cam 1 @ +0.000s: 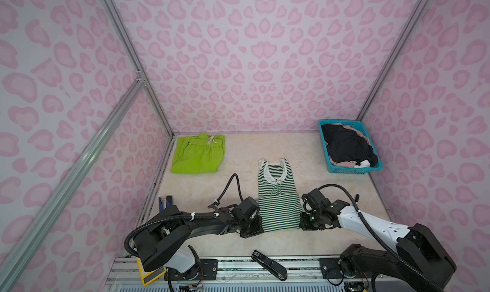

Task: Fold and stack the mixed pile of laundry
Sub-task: 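Grasp the near folded edge with both grippers and lift it, then fold the lifted edge with both grippers toward the shoulder straps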

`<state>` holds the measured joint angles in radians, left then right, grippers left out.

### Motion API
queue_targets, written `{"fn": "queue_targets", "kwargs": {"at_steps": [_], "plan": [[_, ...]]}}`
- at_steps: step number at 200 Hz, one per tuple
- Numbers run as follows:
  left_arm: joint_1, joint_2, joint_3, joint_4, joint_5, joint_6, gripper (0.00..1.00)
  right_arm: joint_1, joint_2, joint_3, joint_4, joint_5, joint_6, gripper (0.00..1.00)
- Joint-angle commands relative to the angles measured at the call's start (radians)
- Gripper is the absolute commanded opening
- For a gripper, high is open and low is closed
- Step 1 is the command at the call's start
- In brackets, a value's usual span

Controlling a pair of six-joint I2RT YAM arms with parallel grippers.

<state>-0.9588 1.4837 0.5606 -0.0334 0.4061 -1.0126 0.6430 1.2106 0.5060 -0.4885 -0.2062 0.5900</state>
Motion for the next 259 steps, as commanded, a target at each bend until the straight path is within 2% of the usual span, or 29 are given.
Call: {"fn": "queue_targets", "kwargs": {"at_steps": [1,27,52,77,94,119,144,164,194,222,240,259], "plan": [[-0.001,-0.003,0.014,-0.098,-0.039,-0.007,0.03,0.018,-0.016,-0.007,-0.07,0.031,-0.009,0.06],[-0.019,-0.039,0.038,-0.184,-0.038,0.011,0.03,0.074,-0.075,0.012,-0.16,0.06,0.01,0.01],[-0.081,-0.094,0.09,-0.322,-0.053,0.019,0.03,0.146,-0.169,0.028,-0.259,0.096,0.067,0.0],[-0.143,-0.176,0.157,-0.427,-0.08,-0.023,0.02,0.22,-0.282,0.084,-0.379,0.13,0.13,0.0],[-0.143,-0.232,0.214,-0.477,-0.109,-0.037,0.02,0.23,-0.334,0.158,-0.455,0.156,0.136,0.0],[-0.107,-0.246,0.351,-0.564,-0.126,0.013,0.02,0.222,-0.333,0.29,-0.506,0.206,0.111,0.0],[-0.016,-0.215,0.436,-0.561,-0.084,0.073,0.02,0.176,-0.236,0.408,-0.494,0.197,0.042,0.0],[0.081,-0.158,0.465,-0.52,-0.025,0.139,0.02,0.095,-0.149,0.455,-0.421,0.151,-0.009,0.0],[0.233,0.015,0.55,-0.462,0.089,0.242,0.02,-0.088,-0.001,0.463,-0.231,0.039,-0.055,0.0],[0.315,0.209,0.704,-0.441,0.192,0.335,0.02,-0.211,0.207,0.539,-0.13,-0.083,-0.104,0.0],[0.358,0.337,0.809,-0.439,0.238,0.378,0.02,-0.256,0.362,0.635,-0.136,-0.139,-0.152,0.05],[0.407,0.456,0.875,-0.404,0.274,0.377,0.03,-0.288,0.483,0.687,-0.085,-0.15,-0.164,0.19]]}}
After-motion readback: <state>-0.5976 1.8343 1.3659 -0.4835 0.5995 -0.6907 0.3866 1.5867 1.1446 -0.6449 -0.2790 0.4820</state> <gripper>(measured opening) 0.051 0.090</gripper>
